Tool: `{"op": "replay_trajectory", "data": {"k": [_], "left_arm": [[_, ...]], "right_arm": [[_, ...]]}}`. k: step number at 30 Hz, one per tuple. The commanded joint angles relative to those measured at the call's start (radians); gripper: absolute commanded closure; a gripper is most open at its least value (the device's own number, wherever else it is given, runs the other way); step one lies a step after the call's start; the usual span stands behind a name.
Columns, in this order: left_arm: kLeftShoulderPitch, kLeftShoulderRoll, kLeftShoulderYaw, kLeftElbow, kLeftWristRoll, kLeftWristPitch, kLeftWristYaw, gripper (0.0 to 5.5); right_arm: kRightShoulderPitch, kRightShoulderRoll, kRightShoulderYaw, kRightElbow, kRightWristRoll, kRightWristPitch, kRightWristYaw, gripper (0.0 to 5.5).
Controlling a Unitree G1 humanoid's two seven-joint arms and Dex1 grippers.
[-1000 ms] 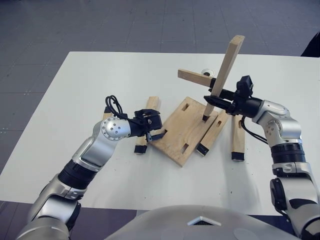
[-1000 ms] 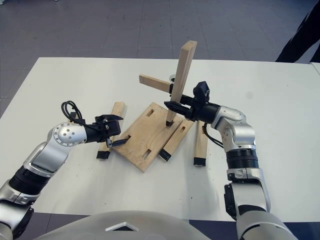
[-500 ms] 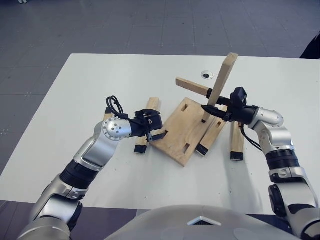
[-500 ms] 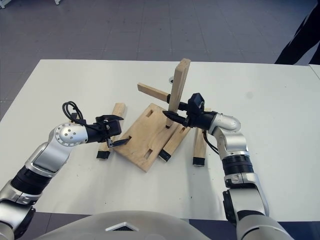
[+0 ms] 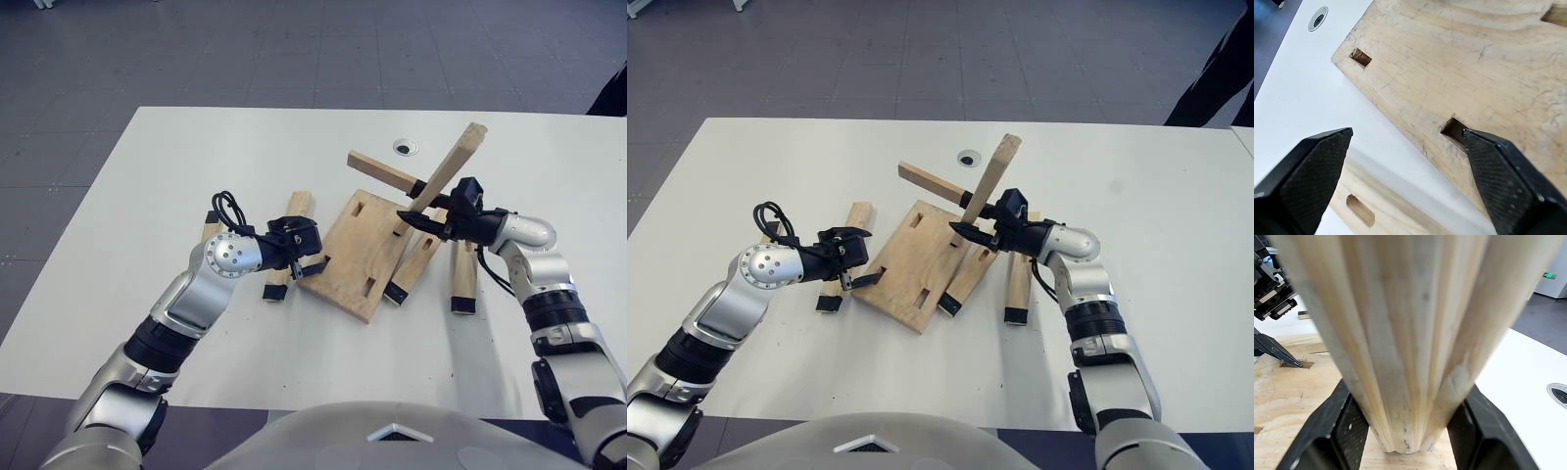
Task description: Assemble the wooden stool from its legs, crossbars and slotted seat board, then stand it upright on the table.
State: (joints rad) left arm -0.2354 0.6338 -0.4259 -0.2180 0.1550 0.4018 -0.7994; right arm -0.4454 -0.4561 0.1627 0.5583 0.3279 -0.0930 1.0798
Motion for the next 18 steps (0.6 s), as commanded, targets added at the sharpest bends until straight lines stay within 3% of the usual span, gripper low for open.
{"op": "replay_trajectory", "data": {"k": [1,5,12,18], "left_arm": [[0.023,-0.012,0.004,-0.015,0.013,0.032,0.016,1.35],[0.026,-0.008,0.008,-0.012,0.013,0.033,0.015,1.35],[0.021,-0.012,0.003,-0.01,0.016,0.028,0.013,1.35],[0.01,-0.014,0.005,-0.002,0.015,0.028,0.006,1.35]], "right_arm": [[0.085,-0.047,0.158,0.221,-0.228,0.086,0.004,3.47],[0.004,-0.052,0.139,0.224,-0.163,0.144,0.068,3.47],[-0.23,-0.034,-0.009,0.346,-0.02,0.363,0.104,3.47],[-0.254,-0.023,0.054,0.367,-0.142,0.282,0.115,3.47]]}}
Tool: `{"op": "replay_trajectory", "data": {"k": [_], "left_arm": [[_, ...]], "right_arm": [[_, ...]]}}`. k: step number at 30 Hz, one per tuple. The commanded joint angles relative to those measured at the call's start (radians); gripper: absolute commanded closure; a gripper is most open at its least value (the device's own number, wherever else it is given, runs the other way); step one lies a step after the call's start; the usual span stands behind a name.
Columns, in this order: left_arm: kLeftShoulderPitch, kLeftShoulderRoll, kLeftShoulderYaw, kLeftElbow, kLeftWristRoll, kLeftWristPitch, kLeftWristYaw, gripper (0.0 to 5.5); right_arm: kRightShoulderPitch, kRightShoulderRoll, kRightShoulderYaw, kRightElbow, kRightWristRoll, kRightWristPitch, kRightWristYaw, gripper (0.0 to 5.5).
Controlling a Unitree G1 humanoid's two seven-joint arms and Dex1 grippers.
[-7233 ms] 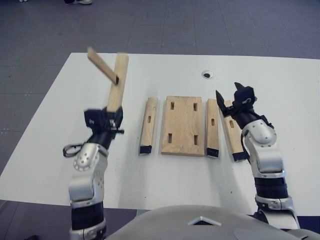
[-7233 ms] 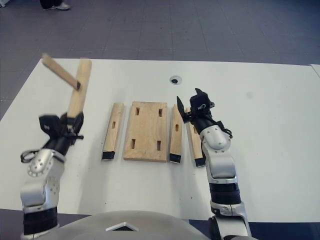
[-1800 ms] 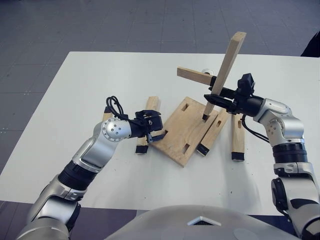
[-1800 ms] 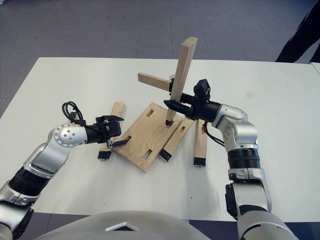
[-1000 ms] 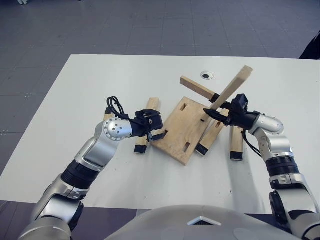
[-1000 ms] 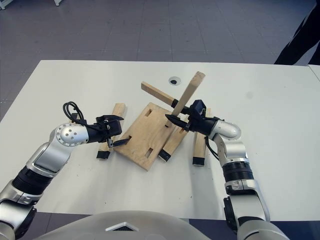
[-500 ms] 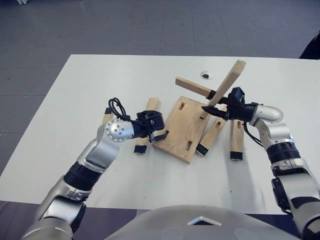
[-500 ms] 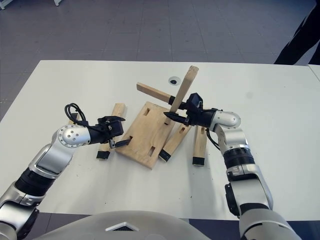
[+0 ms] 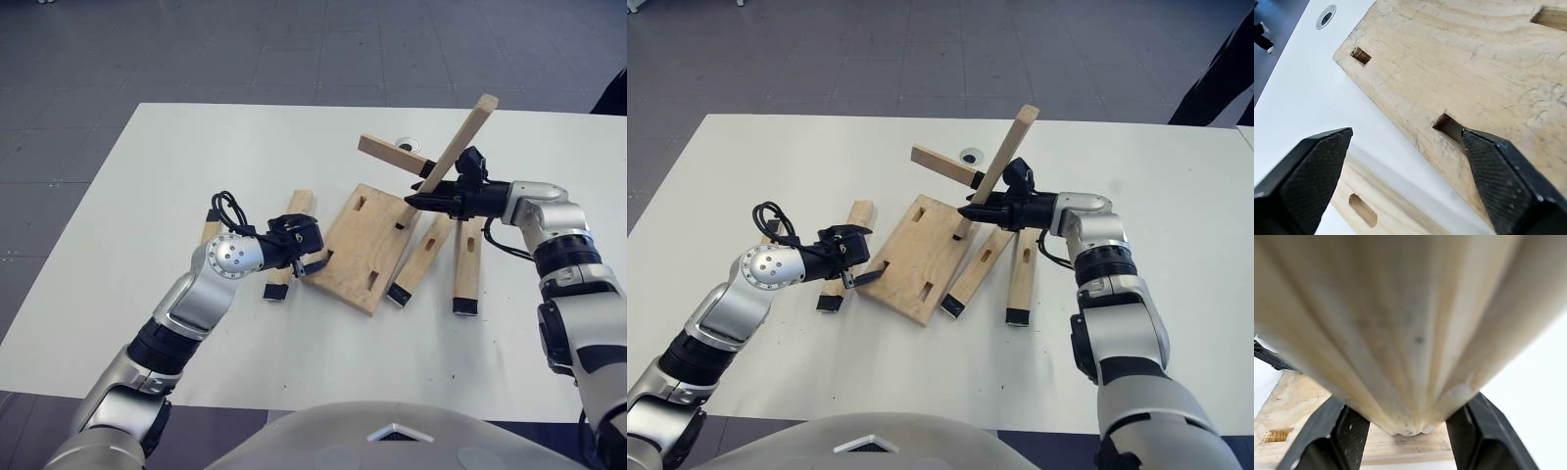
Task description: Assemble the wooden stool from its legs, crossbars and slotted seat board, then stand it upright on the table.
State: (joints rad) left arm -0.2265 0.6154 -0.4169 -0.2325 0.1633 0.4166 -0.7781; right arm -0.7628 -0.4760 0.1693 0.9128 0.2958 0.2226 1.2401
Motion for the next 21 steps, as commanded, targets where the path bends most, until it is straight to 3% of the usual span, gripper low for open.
{"op": "replay_trajectory", "data": {"k": [1,7,16,21], "left_arm": [[0.001,0.005,-0.003,0.012,0.007,0.014,-0.015,1.35],[0.024,0.003,-0.008,-0.007,0.008,0.021,-0.01,1.35],[0.029,-0.008,-0.013,-0.004,0.015,0.018,0.001,1.35],[0.026,-0.013,-0.013,-0.001,0.016,0.019,0.002,1.35]], "right_arm": [[0.085,-0.002,0.061,-0.009,-0.13,-0.063,-0.058,3.47],[0.262,0.014,0.117,-0.187,-0.189,-0.155,-0.164,3.47],[0.334,0.018,0.171,-0.335,-0.283,-0.294,-0.354,3.34],[0.334,0.031,0.135,-0.332,-0.203,-0.22,-0.345,3.32]]}}
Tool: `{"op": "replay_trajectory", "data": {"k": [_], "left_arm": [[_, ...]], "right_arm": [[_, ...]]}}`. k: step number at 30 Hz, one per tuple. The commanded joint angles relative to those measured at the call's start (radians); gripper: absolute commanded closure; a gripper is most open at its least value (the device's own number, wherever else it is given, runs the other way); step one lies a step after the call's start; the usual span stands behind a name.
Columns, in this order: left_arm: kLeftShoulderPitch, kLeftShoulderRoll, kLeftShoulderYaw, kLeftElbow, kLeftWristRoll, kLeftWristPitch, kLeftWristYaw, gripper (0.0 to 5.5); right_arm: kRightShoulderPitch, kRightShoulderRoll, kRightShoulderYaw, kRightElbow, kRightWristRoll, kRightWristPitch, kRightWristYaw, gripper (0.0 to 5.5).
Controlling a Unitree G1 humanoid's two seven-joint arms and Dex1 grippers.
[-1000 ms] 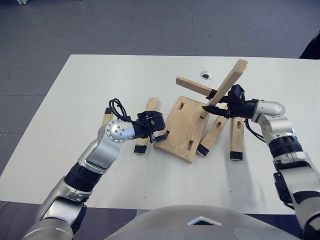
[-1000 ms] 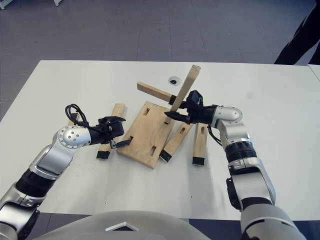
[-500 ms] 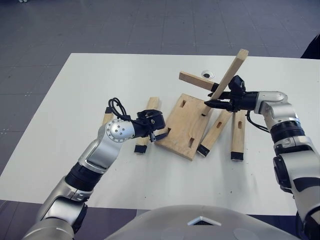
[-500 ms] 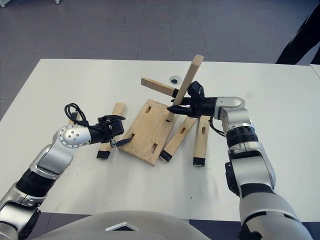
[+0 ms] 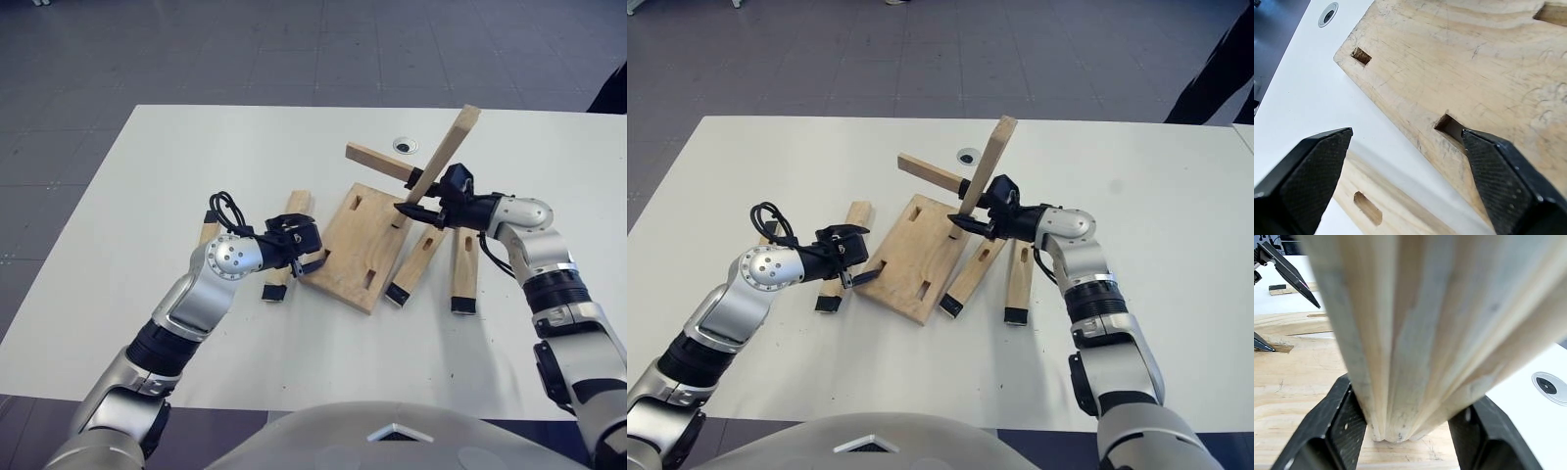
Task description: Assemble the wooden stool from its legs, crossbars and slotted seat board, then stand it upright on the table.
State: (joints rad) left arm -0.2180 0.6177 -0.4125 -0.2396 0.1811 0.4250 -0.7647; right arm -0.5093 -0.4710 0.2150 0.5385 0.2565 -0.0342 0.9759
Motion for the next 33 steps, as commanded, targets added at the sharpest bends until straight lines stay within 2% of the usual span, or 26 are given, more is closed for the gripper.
{"op": "replay_trajectory", "data": {"k": [1,6,12,25,26,31,33], "left_arm": [[0.018,-0.015,-0.016,0.007,-0.002,0.009,-0.012,1.35],[0.019,-0.012,-0.013,0.006,-0.003,0.008,-0.015,1.35],[0.017,-0.01,-0.011,0.008,-0.003,0.009,-0.02,1.35],[0.023,-0.011,-0.013,0.008,0.002,-0.003,-0.018,1.35],[0.023,-0.012,-0.014,0.008,0.002,-0.004,-0.018,1.35],[0.026,-0.016,-0.016,0.008,0.004,-0.005,-0.017,1.35],[0.028,-0.016,-0.015,0.008,0.004,-0.005,-0.018,1.35]], "right_arm": [[0.064,0.026,0.069,0.072,-0.135,0.058,-0.067,3.32],[-0.041,0.026,0.023,0.207,-0.081,0.117,0.004,3.32],[-0.068,0.031,0.021,0.253,-0.084,0.103,0.043,3.35],[-0.065,0.021,-0.018,0.1,-0.047,0.177,0.063,3.35],[-0.065,0.018,-0.014,0.082,-0.047,0.195,0.074,3.01],[-0.055,0.016,-0.025,0.042,-0.062,0.232,0.08,2.27],[-0.055,0.018,-0.032,0.04,-0.068,0.235,0.078,1.8]]}}
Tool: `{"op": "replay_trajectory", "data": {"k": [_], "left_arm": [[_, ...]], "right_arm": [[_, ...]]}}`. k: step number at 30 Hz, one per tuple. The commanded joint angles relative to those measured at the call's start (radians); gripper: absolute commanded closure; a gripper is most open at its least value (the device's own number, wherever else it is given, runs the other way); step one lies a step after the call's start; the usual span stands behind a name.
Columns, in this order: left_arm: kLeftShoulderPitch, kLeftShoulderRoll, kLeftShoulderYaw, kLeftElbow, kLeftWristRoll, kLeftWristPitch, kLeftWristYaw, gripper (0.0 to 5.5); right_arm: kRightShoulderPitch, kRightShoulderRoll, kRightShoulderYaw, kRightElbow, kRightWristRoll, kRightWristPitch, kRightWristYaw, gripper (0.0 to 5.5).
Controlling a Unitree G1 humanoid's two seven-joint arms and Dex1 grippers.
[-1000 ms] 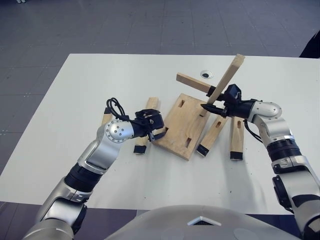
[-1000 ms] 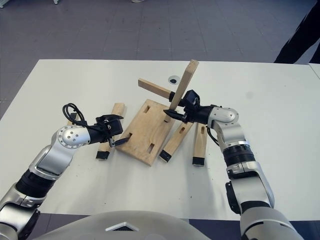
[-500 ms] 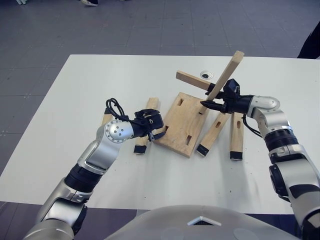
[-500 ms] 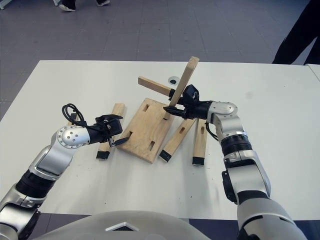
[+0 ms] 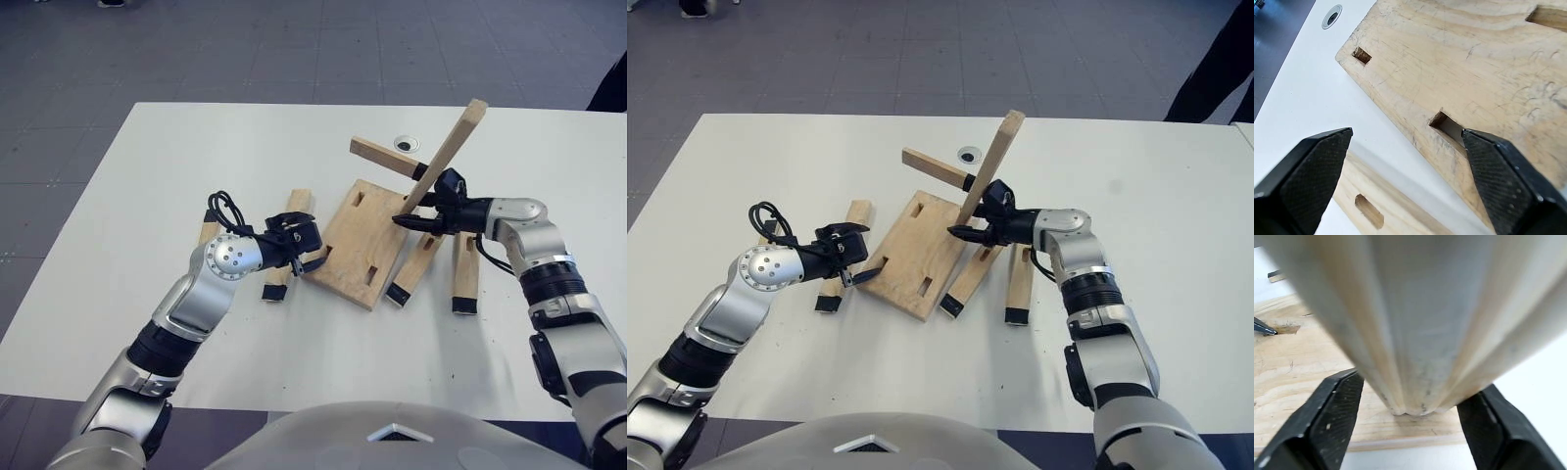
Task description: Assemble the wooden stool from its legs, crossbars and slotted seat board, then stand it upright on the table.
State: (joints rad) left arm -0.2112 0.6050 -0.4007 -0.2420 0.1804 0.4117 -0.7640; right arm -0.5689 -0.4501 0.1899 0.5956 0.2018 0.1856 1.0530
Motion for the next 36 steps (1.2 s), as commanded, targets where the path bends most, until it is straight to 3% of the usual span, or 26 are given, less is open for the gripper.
{"op": "replay_trajectory", "data": {"k": [1,4,11,14,18,22,26,30,36], "left_arm": [[0.022,-0.004,-0.026,0.011,0.004,0.008,-0.018,1.35],[0.021,-0.004,-0.025,0.012,0.006,0.01,-0.016,1.35],[0.032,-0.011,-0.027,-0.001,0.012,0.031,-0.006,1.35],[0.021,-0.038,-0.036,-0.009,0.027,0.08,0.019,1.35],[-0.02,-0.12,-0.057,-0.025,0.038,0.188,0.059,1.35],[-0.084,-0.227,-0.074,0.004,0.047,0.309,0.117,1.35],[-0.102,-0.253,-0.062,0.041,0.068,0.383,0.176,1.35],[-0.066,-0.238,-0.027,0.029,0.074,0.445,0.231,1.35],[0.019,-0.19,0.072,0.006,0.104,0.48,0.338,1.35]], "right_arm": [[0.006,-0.004,-0.01,-0.022,-0.015,0.018,-0.001,1.69],[0.011,-0.027,-0.006,-0.025,-0.041,0.022,-0.01,1.05],[0.045,-0.159,-0.008,0.0,-0.108,0.002,0.063,1.02],[0.038,-0.164,-0.065,0.001,-0.08,0.025,0.026,1.02],[0.012,-0.156,-0.192,-0.012,-0.055,0.062,-0.156,1.59],[0.036,-0.105,-0.33,-0.126,-0.038,0.188,-0.446,2.34],[0.017,-0.003,-0.455,-0.226,0.024,0.325,-0.696,2.39],[0.064,0.09,-0.426,-0.377,0.054,0.446,-0.769,2.39],[0.033,0.118,-0.449,-0.403,0.053,0.432,-0.85,2.39]]}}
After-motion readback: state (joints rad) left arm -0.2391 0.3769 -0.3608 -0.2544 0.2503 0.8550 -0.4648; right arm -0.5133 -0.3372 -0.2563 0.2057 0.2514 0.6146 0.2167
